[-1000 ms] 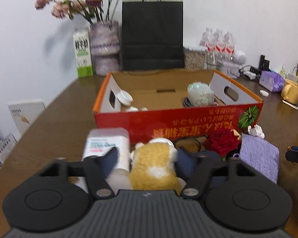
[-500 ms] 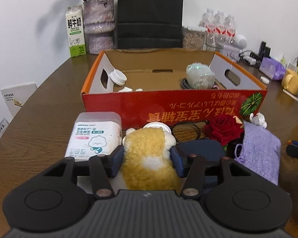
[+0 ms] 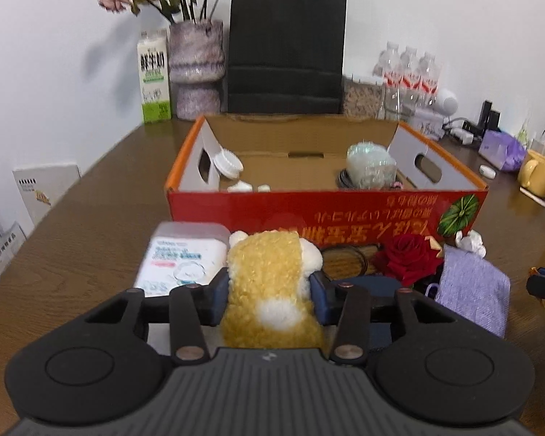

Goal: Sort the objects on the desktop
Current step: 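Carry sheep and orange item into the box and open both tools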

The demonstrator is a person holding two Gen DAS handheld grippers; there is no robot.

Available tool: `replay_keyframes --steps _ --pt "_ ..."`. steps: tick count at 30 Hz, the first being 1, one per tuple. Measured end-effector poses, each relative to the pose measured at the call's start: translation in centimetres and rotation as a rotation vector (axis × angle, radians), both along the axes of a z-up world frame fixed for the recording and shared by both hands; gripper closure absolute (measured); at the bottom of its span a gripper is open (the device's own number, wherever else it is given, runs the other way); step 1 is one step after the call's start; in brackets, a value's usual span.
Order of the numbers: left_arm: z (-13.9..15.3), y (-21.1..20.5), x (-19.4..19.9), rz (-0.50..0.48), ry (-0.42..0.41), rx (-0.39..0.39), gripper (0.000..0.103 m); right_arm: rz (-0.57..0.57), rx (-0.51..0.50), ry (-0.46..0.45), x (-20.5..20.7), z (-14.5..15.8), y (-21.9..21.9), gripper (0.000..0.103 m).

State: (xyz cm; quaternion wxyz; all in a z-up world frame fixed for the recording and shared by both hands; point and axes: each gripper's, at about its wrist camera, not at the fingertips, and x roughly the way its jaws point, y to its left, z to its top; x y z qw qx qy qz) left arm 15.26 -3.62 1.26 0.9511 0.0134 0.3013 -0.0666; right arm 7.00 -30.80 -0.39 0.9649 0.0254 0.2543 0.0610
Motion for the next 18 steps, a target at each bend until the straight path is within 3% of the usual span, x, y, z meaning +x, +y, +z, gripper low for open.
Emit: replay_keyframes --steps 11,18 --pt "5.7 0.5 -2.1 -0.014 -0.215 -0.02 0.058 0.024 -0.008 -0.093 1.8 3.5 1.5 0.089" --pt "9.2 -0.6 0.1 -0.025 -0.34 -0.045 0.058 0.029 0.004 -0.162 5.6 6.4 3.0 0.089"
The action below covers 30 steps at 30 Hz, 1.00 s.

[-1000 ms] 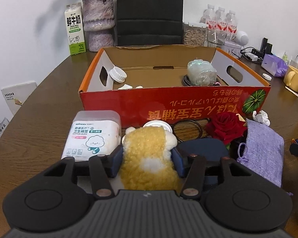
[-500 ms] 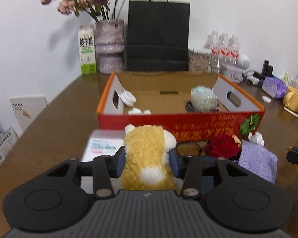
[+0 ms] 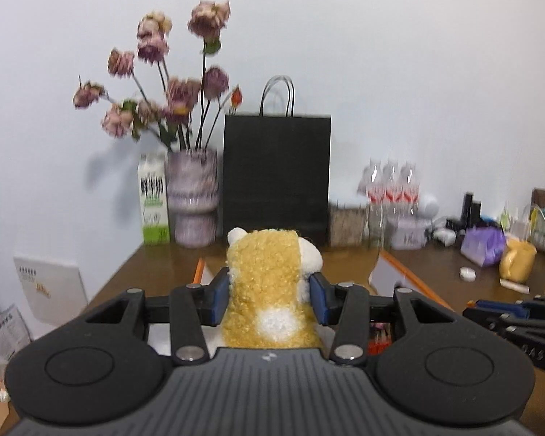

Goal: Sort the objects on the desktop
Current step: 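Carry sheep and orange item into the box and open both tools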

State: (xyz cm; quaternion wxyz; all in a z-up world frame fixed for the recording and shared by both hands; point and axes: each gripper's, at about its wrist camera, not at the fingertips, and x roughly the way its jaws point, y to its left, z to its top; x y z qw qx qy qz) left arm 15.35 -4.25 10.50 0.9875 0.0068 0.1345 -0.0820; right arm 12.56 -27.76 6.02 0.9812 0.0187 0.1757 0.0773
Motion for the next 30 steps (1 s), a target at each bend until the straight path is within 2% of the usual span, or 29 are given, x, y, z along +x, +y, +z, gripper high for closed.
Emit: replay_keyframes --steps 7,15,22,30 --pt "-0.5 -1.1 4.5 0.005 0.0 -0.027 0.058 -0.008 0.0 0.001 5.3 0.6 1.5 0.089" --pt "-4.4 -2.0 10.7 0.027 0.129 -0.036 0.058 -0.005 0.008 0.047 11.4 -1.4 2.1 0.089" --pt "-6.7 -3.0 12.3 0.024 0.175 0.018 0.057 0.017 -0.005 0.094 12.5 -4.0 2.1 0.089" --pt "-7.6 -4.2 12.4 0.041 0.167 0.08 0.056 0.005 -0.001 0.093 12.2 -4.3 2.3 0.089"
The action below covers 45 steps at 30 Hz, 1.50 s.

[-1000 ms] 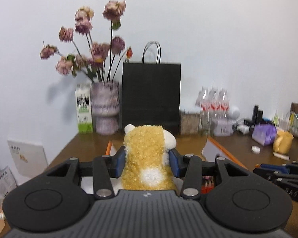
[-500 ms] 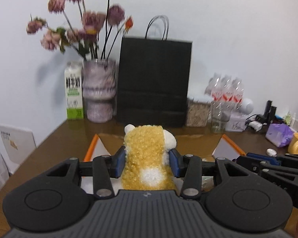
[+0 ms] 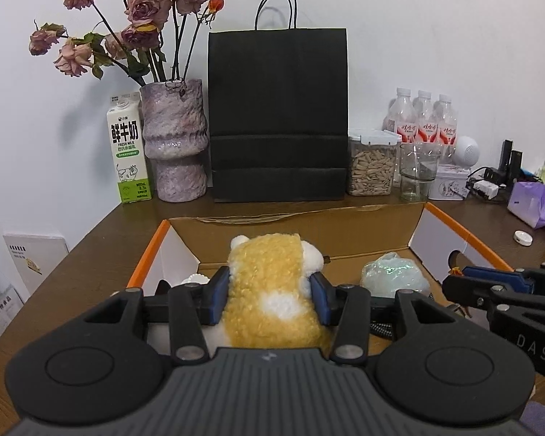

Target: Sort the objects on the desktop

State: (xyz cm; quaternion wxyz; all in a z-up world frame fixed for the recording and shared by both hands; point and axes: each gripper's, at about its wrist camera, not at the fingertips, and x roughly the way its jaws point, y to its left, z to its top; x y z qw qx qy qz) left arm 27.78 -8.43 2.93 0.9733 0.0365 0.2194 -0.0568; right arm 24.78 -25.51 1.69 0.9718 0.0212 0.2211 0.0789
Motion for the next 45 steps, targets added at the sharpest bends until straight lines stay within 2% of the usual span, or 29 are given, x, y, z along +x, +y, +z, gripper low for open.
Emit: replay_keyframes --steps 2,4,5,6,7,8,10,11,13,45 --pt "0.0 -0.1 -0.1 -0.001 -0.007 0.002 0.055 -0.002 -0.001 0.004 0.1 -0.1 0.0 0.089" --pt "0.0 0.0 -0.1 -0.004 -0.01 0.004 0.049 -0.002 -0.001 0.008 0.2 -0.2 0.0 0.087" --pt "0.0 0.0 -0.1 -0.009 -0.008 0.001 0.034 -0.007 0.001 0.008 0.2 -0.2 0.0 0.086" --pt "0.0 0.1 -0.2 -0.011 -0.009 -0.003 0.026 -0.013 0.004 0.008 0.2 -0.3 0.0 0.082" --pt "0.0 0.1 -0.3 -0.01 -0.015 -0.003 0.016 -0.02 0.005 0.007 0.1 -0.2 -0.1 0.065" --pt "0.1 0.2 -0.4 -0.007 -0.025 -0.003 0.01 -0.029 0.003 -0.002 0.0 -0.1 -0.1 0.046" --pt "0.2 0.5 -0.7 0.022 -0.046 -0.006 0.0 -0.049 -0.005 -0.039 -0.5 0.1 -0.2 0.024" --pt "0.3 0.7 -0.9 0.04 -0.058 -0.007 0.0 -0.055 -0.009 -0.055 -0.7 0.3 -0.2 0.012" --pt "0.5 1.1 -1.1 0.046 -0.061 -0.024 0.0 -0.054 0.0 -0.079 -1.0 0.6 -0.3 0.0" --pt "1.9 1.6 -3.3 0.038 -0.143 -0.043 0.0 -0.065 -0.014 -0.135 -2.5 1.3 -0.3 0.0"
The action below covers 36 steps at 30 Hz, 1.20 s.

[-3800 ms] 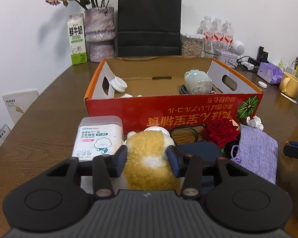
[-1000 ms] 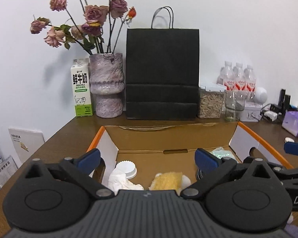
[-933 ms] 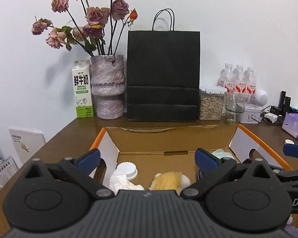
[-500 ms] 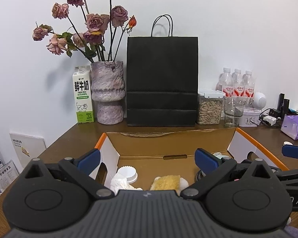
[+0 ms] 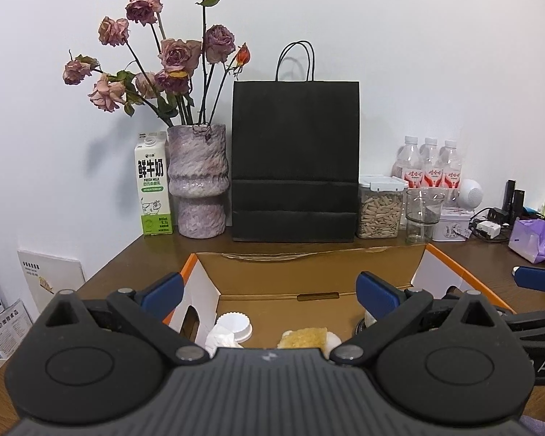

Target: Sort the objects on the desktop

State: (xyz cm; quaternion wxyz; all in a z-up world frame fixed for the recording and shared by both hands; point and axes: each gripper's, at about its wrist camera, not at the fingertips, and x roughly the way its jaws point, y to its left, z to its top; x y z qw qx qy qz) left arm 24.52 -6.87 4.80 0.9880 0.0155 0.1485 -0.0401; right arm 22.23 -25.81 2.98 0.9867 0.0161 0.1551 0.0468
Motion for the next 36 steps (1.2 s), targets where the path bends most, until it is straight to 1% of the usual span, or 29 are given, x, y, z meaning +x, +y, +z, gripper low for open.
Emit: replay_keyframes --steps 7,12,19,23,27,36 --pt "-0.1 0.2 -0.8 -0.007 -0.016 0.001 0.0 0.012 -0.017 -0.014 -0.9 0.0 0.0 0.0" --pt "0.5 0.5 -1.9 -0.008 -0.054 -0.009 0.0 0.016 -0.032 -0.042 -2.0 0.5 0.2 0.0" --pt "1.7 0.8 -3.5 -0.045 -0.069 -0.033 0.0 0.006 -0.07 -0.067 -4.4 1.4 0.9 0.0" --pt "2.1 0.7 -4.5 -0.071 -0.078 -0.027 0.0 -0.029 -0.078 -0.046 -5.5 1.7 1.0 0.0" --pt "2.2 0.7 -5.3 -0.082 -0.066 -0.014 0.0 -0.032 -0.077 -0.026 -6.7 1.7 0.8 0.0" --pt "1.7 1.8 -7.2 -0.066 -0.027 0.005 0.0 -0.047 -0.062 0.012 -9.3 1.4 -0.1 0.0"
